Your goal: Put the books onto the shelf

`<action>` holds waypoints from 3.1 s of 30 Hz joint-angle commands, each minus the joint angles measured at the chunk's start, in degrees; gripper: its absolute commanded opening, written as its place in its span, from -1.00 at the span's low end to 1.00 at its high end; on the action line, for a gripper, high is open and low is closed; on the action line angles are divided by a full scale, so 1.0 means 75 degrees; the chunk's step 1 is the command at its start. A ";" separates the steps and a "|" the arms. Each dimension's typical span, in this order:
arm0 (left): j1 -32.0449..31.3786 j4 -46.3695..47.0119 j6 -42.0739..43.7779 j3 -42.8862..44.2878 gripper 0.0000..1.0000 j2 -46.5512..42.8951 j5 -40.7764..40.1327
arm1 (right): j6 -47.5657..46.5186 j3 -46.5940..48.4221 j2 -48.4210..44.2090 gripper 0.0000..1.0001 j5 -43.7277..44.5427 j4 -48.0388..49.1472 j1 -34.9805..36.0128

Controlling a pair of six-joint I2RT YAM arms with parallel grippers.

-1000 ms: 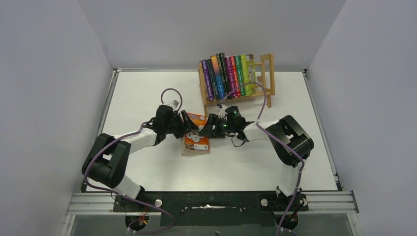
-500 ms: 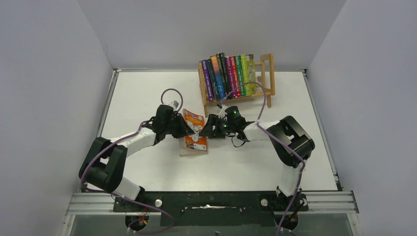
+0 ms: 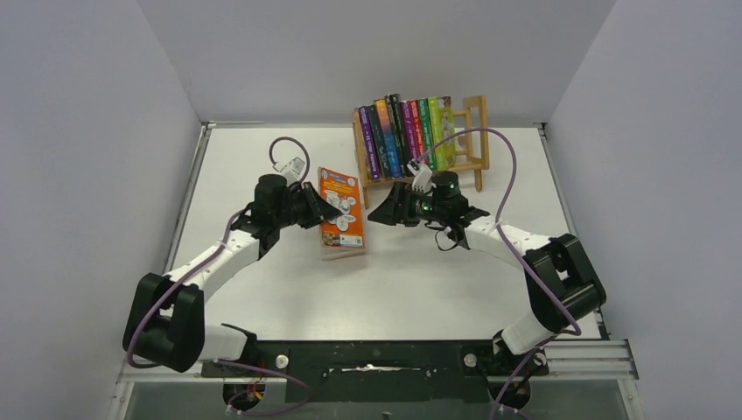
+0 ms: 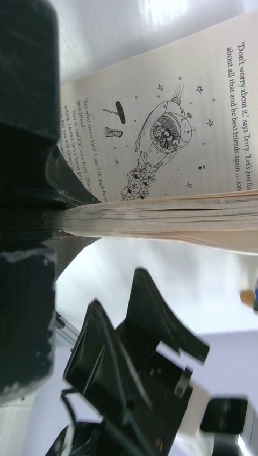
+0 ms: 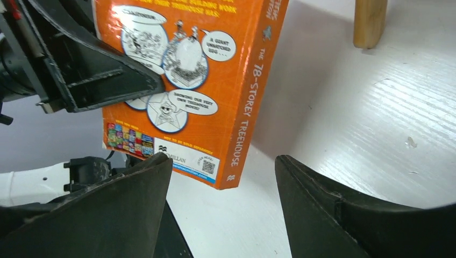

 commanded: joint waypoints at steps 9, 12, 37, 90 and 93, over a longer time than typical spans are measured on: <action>0.0031 0.2882 -0.0224 -0.0003 -1.00 -0.0869 0.1666 | -0.0014 0.0003 -0.0125 0.44 -0.1108 0.1104 0.0088; 0.0031 0.3144 -0.0323 -0.0002 -1.00 -0.0860 0.1826 | -0.0094 0.0086 0.0013 0.45 -0.1154 0.1132 0.0210; 0.0042 0.4309 -0.0939 0.0035 -1.00 -0.0554 0.2394 | 0.0988 -0.0323 0.0180 -0.98 -0.1784 0.3635 0.0483; 0.0135 -0.0960 0.0812 0.1001 0.46 -0.1307 -0.2626 | -0.6117 0.6118 0.0878 -1.00 0.8058 -0.3472 -0.1538; 0.0136 -0.0971 0.0818 0.1025 0.46 -0.1281 -0.2639 | -0.6068 0.6157 0.1145 -1.00 0.8033 -0.3469 -0.1535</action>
